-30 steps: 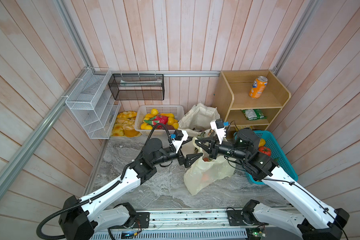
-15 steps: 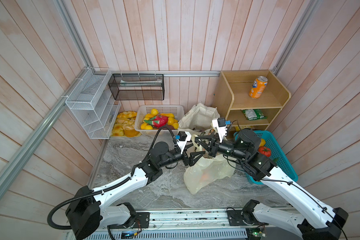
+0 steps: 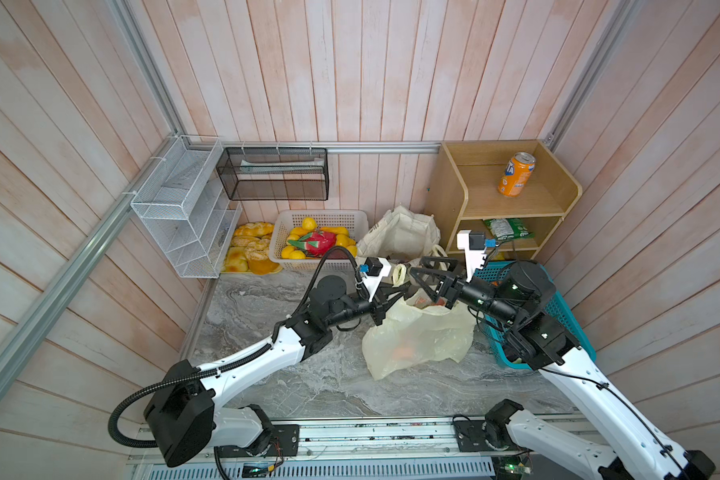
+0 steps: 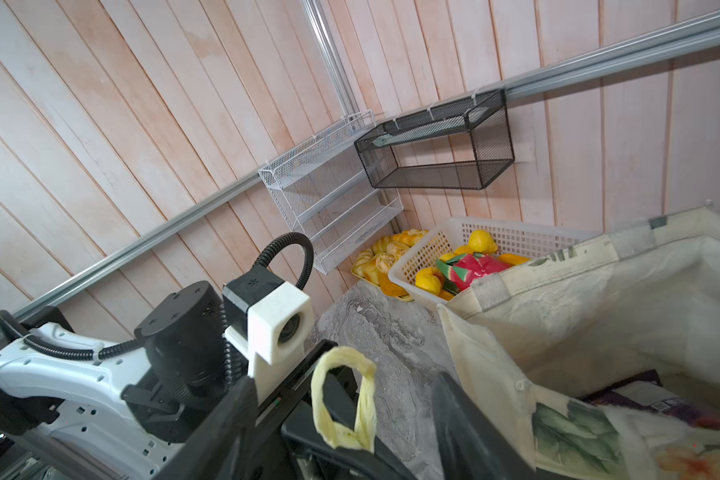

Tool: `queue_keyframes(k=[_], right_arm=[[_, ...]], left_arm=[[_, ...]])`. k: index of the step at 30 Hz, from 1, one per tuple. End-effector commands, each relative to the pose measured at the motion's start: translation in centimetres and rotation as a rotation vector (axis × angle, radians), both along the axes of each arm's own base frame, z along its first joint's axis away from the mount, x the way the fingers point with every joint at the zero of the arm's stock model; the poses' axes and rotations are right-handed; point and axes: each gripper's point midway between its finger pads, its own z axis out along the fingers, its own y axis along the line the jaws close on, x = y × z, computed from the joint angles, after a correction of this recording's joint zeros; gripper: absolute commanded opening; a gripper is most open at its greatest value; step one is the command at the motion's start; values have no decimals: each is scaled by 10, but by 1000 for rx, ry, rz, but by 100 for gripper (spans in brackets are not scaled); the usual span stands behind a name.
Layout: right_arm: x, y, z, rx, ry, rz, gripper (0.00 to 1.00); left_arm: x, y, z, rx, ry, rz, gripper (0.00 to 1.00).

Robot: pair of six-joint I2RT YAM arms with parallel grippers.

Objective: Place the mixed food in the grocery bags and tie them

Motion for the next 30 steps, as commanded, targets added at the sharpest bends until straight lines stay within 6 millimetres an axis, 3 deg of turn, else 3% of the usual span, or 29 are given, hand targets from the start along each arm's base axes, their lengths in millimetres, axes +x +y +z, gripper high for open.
queue_keyframes(k=[1,8,18,22,26,28,30], right_arm=[[-4,-1,-2,-75,-82,39,75],[-2,18,-2,-100,-149,160,81],[19,42,-16,-83,-118,244,78],[20,49,-14,-61,-111,289,58],[18,49,-13,-31,-103,298,1],[17,46,-12,-14,-95,281,0],[16,43,-11,-4,-86,265,0]], left_arm=[[-7,0,10,20,-35,-129,0],[-6,-2,14,44,-31,-233,0],[-18,-3,7,52,-12,-317,0],[-20,-3,5,56,-1,-343,0],[-17,-2,0,68,15,-326,2],[-10,1,0,63,17,-277,23],[-7,6,2,44,14,-243,30]])
